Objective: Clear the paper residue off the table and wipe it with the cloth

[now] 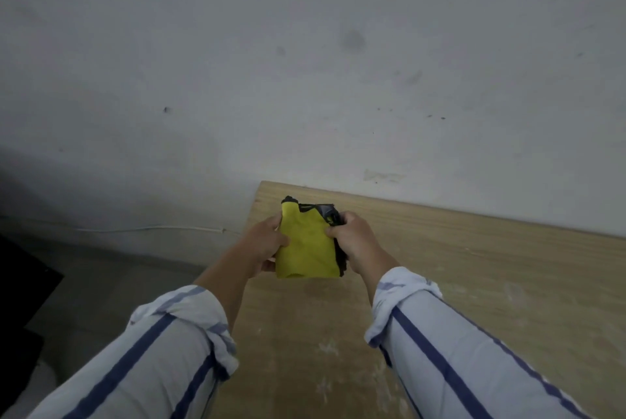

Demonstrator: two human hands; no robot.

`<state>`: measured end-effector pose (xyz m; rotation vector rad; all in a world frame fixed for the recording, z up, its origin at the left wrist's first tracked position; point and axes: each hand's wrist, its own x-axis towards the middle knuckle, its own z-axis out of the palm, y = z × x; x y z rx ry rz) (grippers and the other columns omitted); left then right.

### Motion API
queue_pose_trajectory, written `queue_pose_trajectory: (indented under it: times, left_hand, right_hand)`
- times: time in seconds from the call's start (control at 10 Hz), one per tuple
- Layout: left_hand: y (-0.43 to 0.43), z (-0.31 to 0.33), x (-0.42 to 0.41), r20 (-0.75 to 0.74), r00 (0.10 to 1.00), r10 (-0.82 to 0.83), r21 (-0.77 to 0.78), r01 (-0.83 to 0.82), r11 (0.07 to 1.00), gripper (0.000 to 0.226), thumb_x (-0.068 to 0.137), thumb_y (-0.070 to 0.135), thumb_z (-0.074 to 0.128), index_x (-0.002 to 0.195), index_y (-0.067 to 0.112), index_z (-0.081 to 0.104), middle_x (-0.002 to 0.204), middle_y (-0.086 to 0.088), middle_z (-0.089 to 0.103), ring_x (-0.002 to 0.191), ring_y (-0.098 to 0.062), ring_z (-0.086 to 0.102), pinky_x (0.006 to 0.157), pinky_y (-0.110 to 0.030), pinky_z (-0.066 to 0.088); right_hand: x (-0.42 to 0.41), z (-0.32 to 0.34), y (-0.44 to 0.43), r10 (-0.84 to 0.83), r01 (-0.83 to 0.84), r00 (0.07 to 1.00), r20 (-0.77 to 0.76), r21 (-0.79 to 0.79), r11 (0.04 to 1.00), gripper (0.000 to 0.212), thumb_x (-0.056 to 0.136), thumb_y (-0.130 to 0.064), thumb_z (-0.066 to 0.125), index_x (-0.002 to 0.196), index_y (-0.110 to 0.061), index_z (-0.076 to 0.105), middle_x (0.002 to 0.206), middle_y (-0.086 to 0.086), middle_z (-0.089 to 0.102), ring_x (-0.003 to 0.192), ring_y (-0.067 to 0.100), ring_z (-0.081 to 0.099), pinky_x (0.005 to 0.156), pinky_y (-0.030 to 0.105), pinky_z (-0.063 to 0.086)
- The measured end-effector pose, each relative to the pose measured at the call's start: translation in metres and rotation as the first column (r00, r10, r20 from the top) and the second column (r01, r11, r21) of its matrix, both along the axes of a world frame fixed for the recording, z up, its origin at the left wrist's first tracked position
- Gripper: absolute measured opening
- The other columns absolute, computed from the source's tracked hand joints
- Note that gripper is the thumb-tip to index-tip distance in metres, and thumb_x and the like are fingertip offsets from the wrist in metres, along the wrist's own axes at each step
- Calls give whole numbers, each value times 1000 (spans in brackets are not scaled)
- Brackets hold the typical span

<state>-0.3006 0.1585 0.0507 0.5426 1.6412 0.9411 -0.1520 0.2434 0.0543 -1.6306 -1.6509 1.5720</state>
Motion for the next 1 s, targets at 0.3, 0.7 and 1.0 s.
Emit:
queue_pose_trajectory:
  times: [0.3,0.7,1.0]
  left_hand:
    - [49,-37,-15,-468,884,23,158,58,986,61,89,12,44,144,33,29,124,-2,55,99,-28,59,81,-39,52]
    - [34,-69,-1,-812,279,-512,-337,492,803,56,100,42,26,150,29,7,159,2,-7,146,-27,-6,115,-51,5]
    - [26,-51,31,-789,197,-581,-476,403,782,58,99,28,27,151,17,4,159,-3,-8,145,-29,-10,115,-52,-2]
  right_hand:
    - [-27,-20,43,-91,62,991,100,257,964,51,88,-18,57,135,-20,39,132,7,50,108,23,52,80,26,37]
    - [-18,-66,17,331,-644,618,713,217,734,54,98,-35,36,146,-18,19,158,3,2,145,26,0,115,48,9]
    - [40,-44,11,242,-520,659,712,199,831,59,92,-12,32,147,-10,13,157,8,10,144,25,6,115,46,10]
